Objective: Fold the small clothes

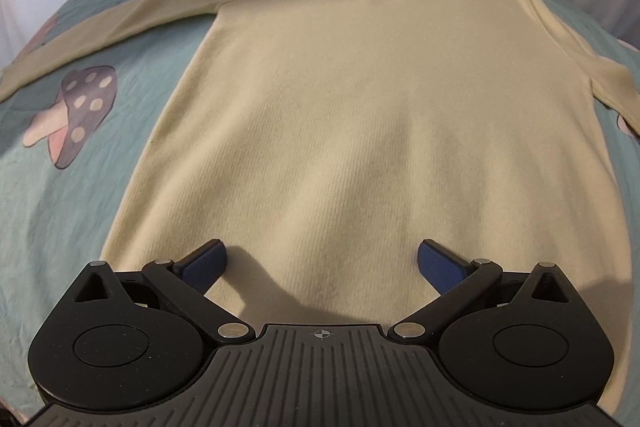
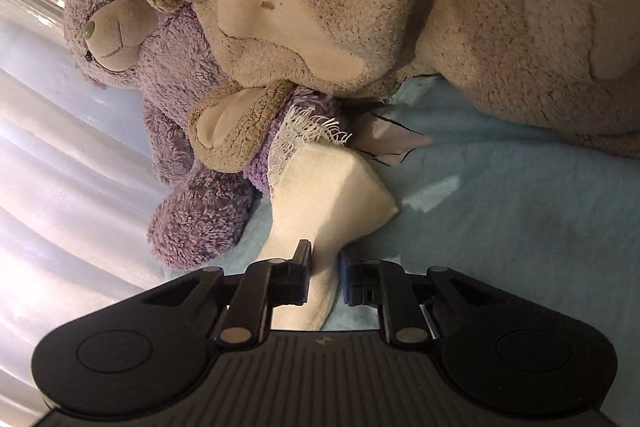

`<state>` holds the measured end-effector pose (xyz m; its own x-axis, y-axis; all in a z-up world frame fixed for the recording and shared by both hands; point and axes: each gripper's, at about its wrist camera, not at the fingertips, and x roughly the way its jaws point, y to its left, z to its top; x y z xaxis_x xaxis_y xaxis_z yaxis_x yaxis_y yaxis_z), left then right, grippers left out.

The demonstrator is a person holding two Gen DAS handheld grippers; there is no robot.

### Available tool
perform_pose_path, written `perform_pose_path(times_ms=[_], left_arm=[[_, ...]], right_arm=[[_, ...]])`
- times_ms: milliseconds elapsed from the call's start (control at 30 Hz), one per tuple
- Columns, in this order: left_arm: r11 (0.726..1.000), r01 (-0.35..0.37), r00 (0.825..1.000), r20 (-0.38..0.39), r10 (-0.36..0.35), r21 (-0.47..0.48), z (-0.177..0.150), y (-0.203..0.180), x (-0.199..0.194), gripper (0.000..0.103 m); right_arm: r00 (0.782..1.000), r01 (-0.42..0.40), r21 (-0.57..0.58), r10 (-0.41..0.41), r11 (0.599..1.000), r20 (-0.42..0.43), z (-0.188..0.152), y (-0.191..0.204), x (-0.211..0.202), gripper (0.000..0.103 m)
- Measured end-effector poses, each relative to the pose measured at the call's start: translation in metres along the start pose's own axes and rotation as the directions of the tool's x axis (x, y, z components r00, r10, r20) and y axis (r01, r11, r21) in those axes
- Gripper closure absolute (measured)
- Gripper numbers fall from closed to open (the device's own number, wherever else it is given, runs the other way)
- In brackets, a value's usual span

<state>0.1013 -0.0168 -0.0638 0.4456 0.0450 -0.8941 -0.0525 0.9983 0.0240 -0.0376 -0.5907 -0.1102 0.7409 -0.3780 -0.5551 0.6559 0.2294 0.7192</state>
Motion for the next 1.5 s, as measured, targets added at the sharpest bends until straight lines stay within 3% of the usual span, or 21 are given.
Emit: perform_pose_path(times_ms=[133, 267, 333, 400, 467, 567, 600, 667, 700, 767, 833, 933, 1067, 1233, 1333, 1433, 1467, 1500], left_arm=[[1.000, 0.018, 1.000, -0.005, -0.018, 0.004, 0.001, 0.004, 0.002, 0.000], [0.999, 0.031, 0.999, 0.021, -0.031, 0.008, 0.000, 0.007, 0.002, 0.000], [0.999, 0.032, 0.999, 0.036, -0.033, 0.017, -0.002, 0.006, 0.001, 0.000], [0.999, 0.043, 0.998, 0.038, -0.044, 0.012, 0.000, 0.008, 0.001, 0.000], [0.998, 0.065, 0.997, 0.040, -0.065, 0.002, 0.003, 0.012, 0.000, 0.000], [0.985, 0.164, 0.985, 0.066, -0.161, -0.051, 0.013, 0.026, -0.005, 0.000], [0.978, 0.198, 0.978, 0.073, -0.193, -0.066, 0.018, 0.030, -0.006, 0.000], [0.963, 0.261, 0.963, 0.095, -0.254, -0.072, 0.030, 0.035, -0.010, 0.000], [0.954, 0.294, 0.952, 0.105, -0.287, -0.058, 0.037, 0.036, -0.012, 0.000], [0.938, 0.346, 0.931, 0.135, -0.339, -0.030, 0.051, 0.035, -0.014, 0.000], [0.912, 0.411, 0.901, 0.149, -0.407, 0.004, 0.067, 0.030, -0.013, 0.000], [0.864, 0.503, 0.855, 0.143, -0.499, 0.013, 0.090, 0.020, 0.000, 0.000], [0.800, 0.599, 0.801, 0.056, -0.596, -0.042, 0.111, 0.003, 0.032, 0.001], [0.768, 0.624, 0.771, -0.047, -0.635, -0.142, 0.116, -0.009, 0.069, 0.024], [0.753, 0.642, 0.756, -0.046, -0.653, -0.144, 0.119, -0.014, 0.075, 0.032], [0.760, 0.635, 0.758, -0.077, -0.648, -0.137, 0.125, -0.024, 0.080, 0.070], [0.764, 0.632, 0.760, -0.090, -0.644, -0.133, 0.127, -0.027, 0.082, 0.093], [0.772, 0.623, 0.767, -0.093, -0.634, -0.123, 0.129, -0.030, 0.082, 0.097]], right_arm=[[0.999, 0.018, -0.106, -0.014, 0.994, 0.035, 0.000, 0.019, -0.003, 0.094], [0.994, -0.015, -0.299, 0.046, 0.954, 0.095, -0.012, 0.066, -0.022, 0.095], [0.988, -0.067, -0.431, 0.119, 0.900, 0.096, -0.032, 0.104, -0.033, 0.095], [0.974, -0.165, -0.540, 0.222, 0.825, 0.041, -0.059, 0.141, -0.043, 0.095], [0.941, -0.298, -0.620, 0.331, 0.726, -0.065, -0.094, 0.176, -0.058, 0.095], [0.864, -0.482, -0.672, 0.432, 0.562, -0.258, -0.154, 0.216, -0.069, 0.094], [0.826, -0.550, -0.670, 0.446, 0.499, -0.346, -0.180, 0.228, -0.071, 0.093], [0.762, -0.644, -0.649, 0.415, 0.406, -0.497, -0.223, 0.239, -0.069, 0.081], [0.744, -0.668, -0.632, 0.383, 0.393, -0.548, -0.240, 0.240, -0.067, 0.077], [0.721, -0.691, -0.595, 0.334, 0.410, -0.608, -0.261, 0.235, -0.062, 0.072], [0.720, -0.685, -0.569, 0.306, 0.454, -0.623, -0.266, 0.227, -0.058, 0.072], [0.739, -0.655, -0.565, 0.267, 0.502, -0.619, -0.262, 0.214, -0.060, 0.071], [0.770, -0.606, -0.549, 0.251, 0.575, -0.587, -0.244, 0.191, -0.065, 0.060], [0.799, -0.566, -0.545, 0.251, 0.618, -0.546, -0.227, 0.171, -0.068, 0.058], [0.809, -0.551, -0.545, 0.244, 0.632, -0.535, -0.221, 0.165, -0.066, 0.058], [0.813, -0.542, -0.534, 0.244, 0.649, -0.528, -0.217, 0.159, -0.064, 0.058], [0.813, -0.540, -0.528, 0.245, 0.656, -0.528, -0.215, 0.157, -0.063, 0.058], [0.814, -0.538, -0.523, 0.245, 0.661, -0.527, -0.214, 0.156, -0.062, 0.058]])
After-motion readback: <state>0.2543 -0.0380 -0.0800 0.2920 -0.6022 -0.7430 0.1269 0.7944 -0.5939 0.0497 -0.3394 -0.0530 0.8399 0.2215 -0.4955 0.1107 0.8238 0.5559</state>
